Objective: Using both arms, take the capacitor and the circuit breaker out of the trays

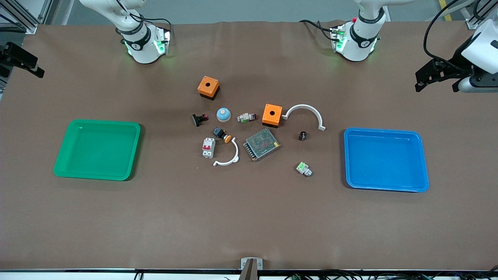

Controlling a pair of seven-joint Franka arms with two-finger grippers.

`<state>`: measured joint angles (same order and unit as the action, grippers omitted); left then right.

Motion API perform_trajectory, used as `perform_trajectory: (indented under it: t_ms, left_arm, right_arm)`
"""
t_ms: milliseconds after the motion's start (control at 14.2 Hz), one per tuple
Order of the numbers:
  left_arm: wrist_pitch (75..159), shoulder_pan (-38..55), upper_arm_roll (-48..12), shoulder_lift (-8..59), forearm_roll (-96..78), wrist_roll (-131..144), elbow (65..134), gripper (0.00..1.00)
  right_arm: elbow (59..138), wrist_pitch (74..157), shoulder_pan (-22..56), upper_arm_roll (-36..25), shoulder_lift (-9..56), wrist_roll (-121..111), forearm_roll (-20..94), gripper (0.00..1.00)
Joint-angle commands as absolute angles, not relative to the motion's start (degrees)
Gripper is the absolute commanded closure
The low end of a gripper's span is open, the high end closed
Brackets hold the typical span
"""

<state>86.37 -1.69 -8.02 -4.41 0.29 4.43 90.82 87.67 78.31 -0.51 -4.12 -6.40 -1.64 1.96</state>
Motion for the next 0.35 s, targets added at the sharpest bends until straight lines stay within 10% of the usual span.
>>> perform_trajectory:
  t_ms: [0, 282]
  left_arm:
    - [84.4, -1.8, -7.9, -4.6, -0.1, 4.5, 89.2, 0.0]
    - [84.4, -1.9, -7.8, -4.6, -0.1, 4.5, 89.1, 0.0]
  right_arm:
    - [87.6, 77.5, -0.9, -3.5, -6.8, -4.6, 0.4, 0.0]
    - [87.7, 76.8, -0.4, -3.5, -6.8, -4.0, 0.4, 0.0]
